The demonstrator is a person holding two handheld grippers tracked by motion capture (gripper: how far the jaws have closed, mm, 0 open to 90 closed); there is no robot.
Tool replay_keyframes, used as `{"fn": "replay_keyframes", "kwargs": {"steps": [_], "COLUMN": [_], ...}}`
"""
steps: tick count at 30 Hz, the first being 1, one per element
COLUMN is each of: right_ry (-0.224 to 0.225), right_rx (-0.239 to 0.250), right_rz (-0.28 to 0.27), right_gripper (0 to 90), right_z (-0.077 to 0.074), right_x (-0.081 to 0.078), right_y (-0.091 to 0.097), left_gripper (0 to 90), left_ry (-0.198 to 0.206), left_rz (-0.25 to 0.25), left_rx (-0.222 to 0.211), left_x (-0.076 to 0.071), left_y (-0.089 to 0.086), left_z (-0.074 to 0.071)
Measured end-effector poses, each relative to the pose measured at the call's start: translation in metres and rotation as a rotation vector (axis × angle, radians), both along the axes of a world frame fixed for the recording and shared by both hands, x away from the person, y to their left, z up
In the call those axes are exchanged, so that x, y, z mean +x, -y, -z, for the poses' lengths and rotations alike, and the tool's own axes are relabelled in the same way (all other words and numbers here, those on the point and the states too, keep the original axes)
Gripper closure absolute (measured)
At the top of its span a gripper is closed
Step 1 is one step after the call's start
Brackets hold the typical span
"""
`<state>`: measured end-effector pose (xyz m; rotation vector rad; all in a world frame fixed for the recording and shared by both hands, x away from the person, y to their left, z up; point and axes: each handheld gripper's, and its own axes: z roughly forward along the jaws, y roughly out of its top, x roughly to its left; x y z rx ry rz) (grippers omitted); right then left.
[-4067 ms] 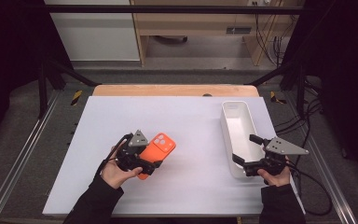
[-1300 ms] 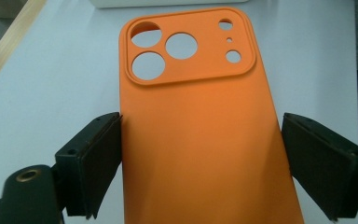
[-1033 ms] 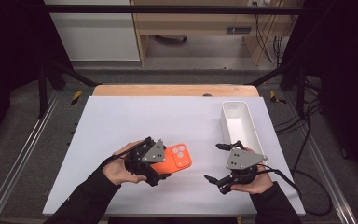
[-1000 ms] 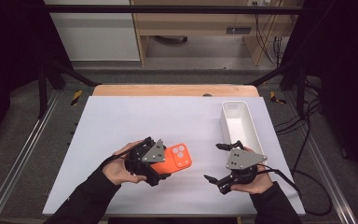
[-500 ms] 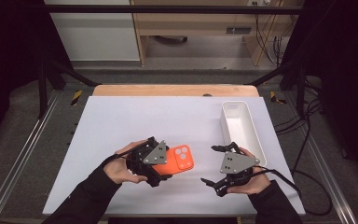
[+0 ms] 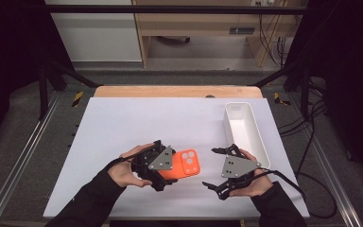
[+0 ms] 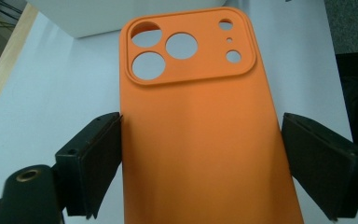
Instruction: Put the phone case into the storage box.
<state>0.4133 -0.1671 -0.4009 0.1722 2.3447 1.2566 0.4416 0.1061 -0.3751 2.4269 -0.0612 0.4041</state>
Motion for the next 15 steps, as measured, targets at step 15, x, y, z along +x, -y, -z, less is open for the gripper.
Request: {"fn": "replay_keyframes", "kwargs": {"steps": [15], "right_ry": [0.0], "right_rx": [-0.009], "right_rz": [-0.05], "right_gripper": [1.6], "right_z": [0.0045], "right_x": [0.0024], "right_y": [-0.004], "left_gripper": [13.9], "left_ry": [0.014], "left_rz": [0.036], "left_rx": [-0.014], "left_x": [-0.0056], "left_y": [0.0087], "left_z": [-0.0041]}}
